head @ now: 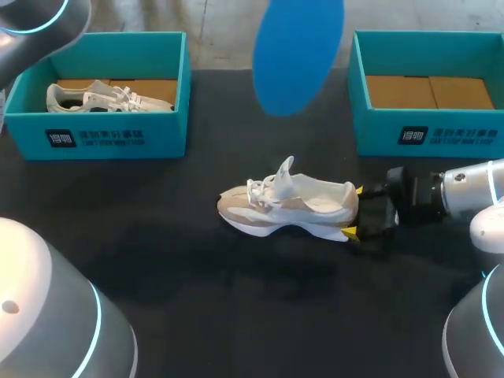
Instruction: Take the shoe out of the shoebox, open the shoe tongue, remove and reinsert the insole, then place the shoe into the shoebox
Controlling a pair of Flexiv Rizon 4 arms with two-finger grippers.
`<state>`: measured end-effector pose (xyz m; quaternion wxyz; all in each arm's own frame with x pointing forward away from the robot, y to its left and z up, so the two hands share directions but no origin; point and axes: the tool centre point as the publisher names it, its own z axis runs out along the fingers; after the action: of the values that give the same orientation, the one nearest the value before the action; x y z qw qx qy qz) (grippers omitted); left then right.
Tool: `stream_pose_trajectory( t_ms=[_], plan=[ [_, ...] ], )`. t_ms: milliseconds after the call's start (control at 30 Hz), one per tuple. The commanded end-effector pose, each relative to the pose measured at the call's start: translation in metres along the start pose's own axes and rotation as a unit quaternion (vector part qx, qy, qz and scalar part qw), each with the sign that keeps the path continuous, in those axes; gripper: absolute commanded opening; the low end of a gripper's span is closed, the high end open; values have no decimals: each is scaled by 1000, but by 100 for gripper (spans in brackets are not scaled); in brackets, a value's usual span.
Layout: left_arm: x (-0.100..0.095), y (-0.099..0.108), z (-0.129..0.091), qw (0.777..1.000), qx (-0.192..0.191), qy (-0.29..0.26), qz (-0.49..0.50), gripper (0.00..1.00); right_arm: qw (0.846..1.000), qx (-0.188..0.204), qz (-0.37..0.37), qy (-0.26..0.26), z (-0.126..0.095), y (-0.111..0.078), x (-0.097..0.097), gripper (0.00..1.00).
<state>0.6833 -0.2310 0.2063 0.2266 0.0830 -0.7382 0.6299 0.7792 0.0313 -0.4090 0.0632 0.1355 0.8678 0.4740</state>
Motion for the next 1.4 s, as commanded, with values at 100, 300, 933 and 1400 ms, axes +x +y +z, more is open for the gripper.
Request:
stream_pose_trajectory(
  t_ms=[100,300,933,1400],
  plan=[
    [0,0,0,1000,0,0,0,0,999,53,2,-2,-23,-5,-1,100],
    [0,0,0,1000,0,0,0,0,994,113,-12,-1,-41,0,-1,100],
    [0,0,0,1000,0,0,0,0,954,297,-19,-29,-79,22,9,100],
    [0,0,0,1000,0,0,0,0,912,407,-27,-48,-66,54,16,100]
  ],
)
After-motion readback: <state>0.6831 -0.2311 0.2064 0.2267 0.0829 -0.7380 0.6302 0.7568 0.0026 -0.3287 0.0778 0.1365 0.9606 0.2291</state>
